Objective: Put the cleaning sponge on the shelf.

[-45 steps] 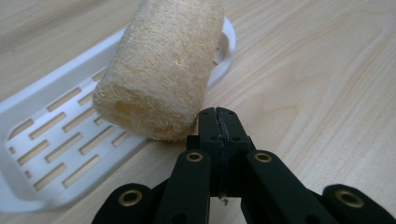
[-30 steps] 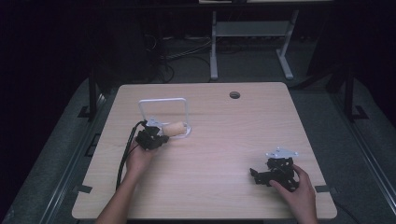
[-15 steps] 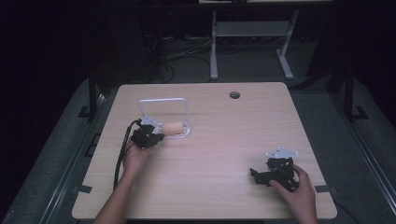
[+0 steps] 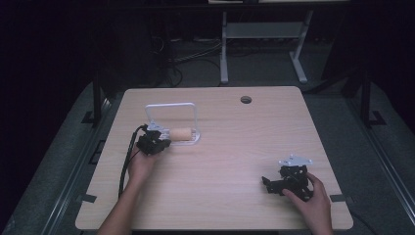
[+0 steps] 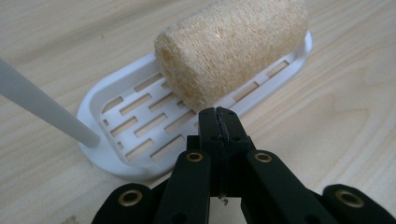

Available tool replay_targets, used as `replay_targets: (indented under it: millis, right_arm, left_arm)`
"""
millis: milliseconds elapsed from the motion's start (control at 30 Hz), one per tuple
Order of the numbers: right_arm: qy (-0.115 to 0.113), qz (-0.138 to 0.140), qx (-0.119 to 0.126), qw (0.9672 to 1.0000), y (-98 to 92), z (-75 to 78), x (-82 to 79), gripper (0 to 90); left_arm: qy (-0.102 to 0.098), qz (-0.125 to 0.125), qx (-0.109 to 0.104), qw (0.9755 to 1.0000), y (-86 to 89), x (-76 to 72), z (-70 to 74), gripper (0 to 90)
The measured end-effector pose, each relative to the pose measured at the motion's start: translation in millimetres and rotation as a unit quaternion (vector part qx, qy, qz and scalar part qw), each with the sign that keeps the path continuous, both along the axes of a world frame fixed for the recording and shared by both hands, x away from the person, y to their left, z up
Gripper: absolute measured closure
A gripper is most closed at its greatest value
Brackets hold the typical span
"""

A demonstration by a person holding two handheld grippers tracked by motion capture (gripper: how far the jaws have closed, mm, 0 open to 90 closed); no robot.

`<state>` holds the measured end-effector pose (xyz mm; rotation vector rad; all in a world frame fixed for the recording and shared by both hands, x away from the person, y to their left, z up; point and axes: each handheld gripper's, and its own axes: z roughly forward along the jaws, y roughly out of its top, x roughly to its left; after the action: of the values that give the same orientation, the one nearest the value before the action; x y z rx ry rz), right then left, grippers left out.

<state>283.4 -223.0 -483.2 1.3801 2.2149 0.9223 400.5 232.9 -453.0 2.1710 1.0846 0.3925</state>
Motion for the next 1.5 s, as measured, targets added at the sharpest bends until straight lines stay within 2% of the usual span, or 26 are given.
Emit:
replay_targets:
  millis: [100, 333, 400, 433, 467, 700, 767, 1100, 1500]
  right_arm:
    - [0.000, 0.000, 0.000, 1.0000, 0.0, 0.0, 0.0, 0.0]
    - [0.000, 0.000, 0.000, 1.0000, 0.0, 0.0, 0.0, 0.0]
    - [0.000, 0.000, 0.000, 1.0000, 0.0, 0.0, 0.0, 0.0]
    - [0.000, 0.000, 0.000, 1.0000, 0.0, 0.0, 0.0, 0.0]
    - [0.000, 0.000, 0.000, 1.0000, 0.0, 0.0, 0.0, 0.0]
    - [0.000, 0.001, -0.001, 1.0000, -0.1, 0.0, 0.0, 0.0]
    - [0.000, 0.001, -0.001, 1.0000, -0.1, 0.0, 0.0, 0.0]
    - [0.000, 0.001, -0.001, 1.0000, -0.2, 0.0, 0.0, 0.0]
    - [0.001, 0.000, 0.000, 1.0000, 0.1, 0.1, -0.1, 0.0]
  left_arm:
    - [0.006, -0.008, 0.005, 0.9999, 1.3, -5.7, 2.8, 85.7]
    - [0.014, -0.015, 0.000, 0.9998, 1.4, -18.9, 9.4, 73.8]
    - [0.016, -0.020, 0.005, 0.9997, 0.6, -22.5, 11.9, 67.3]
    - [0.012, -0.022, 0.003, 0.9997, 0.2, -24.9, 12.7, 61.2]
    - [0.011, -0.023, 0.001, 0.9997, 0.3, -26.4, 13.6, 61.2]
    - [0.017, -0.034, -0.004, 0.9993, 2.9, -41.2, 15.0, 41.4]
    - [0.013, -0.033, -0.004, 0.9994, 5.9, -46.8, 15.4, 36.1]
    - [-0.001, -0.037, -0.010, 0.9993, 26.7, -71.6, 16.5, 23.0]
    - [-0.004, -0.039, -0.003, 0.9992, 36.2, -97.2, 10.6, 14.6]
